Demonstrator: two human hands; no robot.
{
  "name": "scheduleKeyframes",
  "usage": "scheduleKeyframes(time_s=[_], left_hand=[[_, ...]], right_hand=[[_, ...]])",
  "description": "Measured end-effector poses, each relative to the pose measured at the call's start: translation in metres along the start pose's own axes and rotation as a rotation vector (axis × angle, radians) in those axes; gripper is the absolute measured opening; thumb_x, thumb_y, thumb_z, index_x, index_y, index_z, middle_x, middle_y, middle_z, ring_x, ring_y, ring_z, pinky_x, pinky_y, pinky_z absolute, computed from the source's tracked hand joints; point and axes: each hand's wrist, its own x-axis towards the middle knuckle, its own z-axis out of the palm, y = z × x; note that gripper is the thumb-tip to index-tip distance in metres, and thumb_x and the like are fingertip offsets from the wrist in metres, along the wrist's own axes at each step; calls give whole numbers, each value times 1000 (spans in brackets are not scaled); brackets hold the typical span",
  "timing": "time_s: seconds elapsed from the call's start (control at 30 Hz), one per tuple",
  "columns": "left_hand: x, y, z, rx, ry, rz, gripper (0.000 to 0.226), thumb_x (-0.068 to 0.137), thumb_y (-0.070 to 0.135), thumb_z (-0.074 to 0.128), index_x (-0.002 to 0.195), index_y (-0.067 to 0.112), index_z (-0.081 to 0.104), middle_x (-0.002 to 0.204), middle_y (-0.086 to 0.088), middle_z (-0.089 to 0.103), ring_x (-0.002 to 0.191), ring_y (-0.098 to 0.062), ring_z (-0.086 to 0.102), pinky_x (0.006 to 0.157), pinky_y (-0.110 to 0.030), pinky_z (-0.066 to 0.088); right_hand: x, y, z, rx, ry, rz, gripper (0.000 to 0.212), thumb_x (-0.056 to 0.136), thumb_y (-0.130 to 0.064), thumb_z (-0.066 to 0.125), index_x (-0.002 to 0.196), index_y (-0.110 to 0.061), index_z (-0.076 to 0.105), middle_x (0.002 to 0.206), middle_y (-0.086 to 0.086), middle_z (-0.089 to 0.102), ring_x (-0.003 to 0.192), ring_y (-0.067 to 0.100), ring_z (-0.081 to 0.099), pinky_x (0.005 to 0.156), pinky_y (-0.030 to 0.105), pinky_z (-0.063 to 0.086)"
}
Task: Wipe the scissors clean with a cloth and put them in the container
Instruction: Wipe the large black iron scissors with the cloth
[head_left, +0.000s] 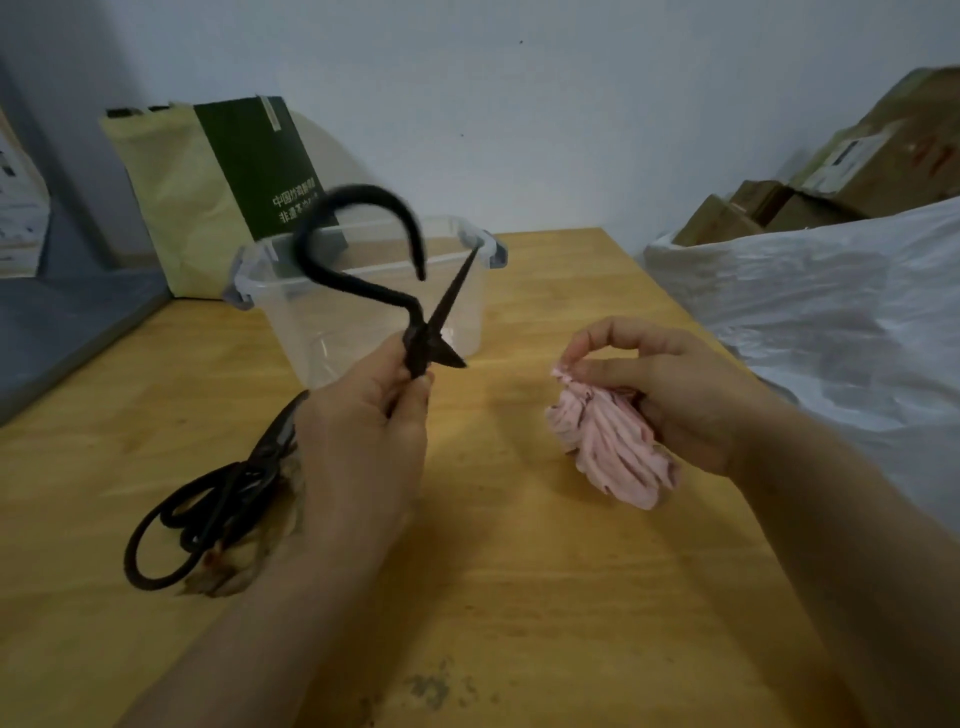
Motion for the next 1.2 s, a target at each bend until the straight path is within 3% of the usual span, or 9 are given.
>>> scheduleKeyframes(time_s=[0.07,0.23,0.57,0.63,0.7,0.8,0.9,1.07,1.2], left_hand=[[1,-10,-1,206,-17,234,36,85,2,65,117,19,64,87,5,71,73,-14,67,66,-23,55],[-1,-23,7,374,-117,392,30,74,-3,64,102,4,73,98,-12,73,85,-27,72,72,-45,60],[-3,-12,8,331,-36,419,37,82,9,67,118,3,64,124,-11,62,115,-21,59,100,-38,46],[-12,5,7,99,-83,219,22,89,26,58,101,14,72,96,7,72,87,-7,66,77,-17,52],[-16,18,12,-113,-205,-196,22,89,37,52,92,25,71,79,12,70,75,-6,65,67,-17,52],[-8,17,22,-522,-268,-701,40,90,31,57,128,19,54,110,4,67,95,-8,64,85,-26,53],[-2,15,20,-821,-196,-760,33,90,13,57,122,8,57,109,-6,69,100,-16,67,86,-28,54],[-1,7,13,-844,-71,-733,28,84,-9,57,111,0,60,97,-10,69,88,-17,68,74,-25,56],[1,5,6,-765,-77,-724,29,83,-11,60,110,-1,61,87,-7,66,78,-12,67,66,-24,57]], right_hand=[[-3,-1,2,58,-83,28,13,83,-5,60,82,-10,71,86,13,66,77,23,59,70,31,50],[-9,-4,7,27,-252,176,56,60,-58,64,83,-8,73,79,12,65,69,21,61,69,31,51],[-2,1,16,275,-43,165,23,78,-20,68,77,3,68,60,13,67,49,19,63,49,24,53],[0,2,16,312,-4,133,26,77,-24,68,80,2,68,65,15,67,52,21,63,53,28,56],[2,4,18,344,-6,99,31,74,-26,68,85,2,68,70,17,67,55,23,63,59,31,57],[0,8,28,349,-51,54,35,72,-26,66,86,5,68,72,14,70,60,20,65,59,26,56],[-2,16,42,268,-123,29,44,67,-30,70,90,7,68,76,17,69,63,26,61,58,32,51],[-6,15,42,-24,-187,55,55,71,-44,67,92,7,66,71,18,65,57,24,61,48,27,46],[1,5,12,-87,132,80,22,83,-19,68,89,2,72,73,15,66,61,21,62,54,29,53]])
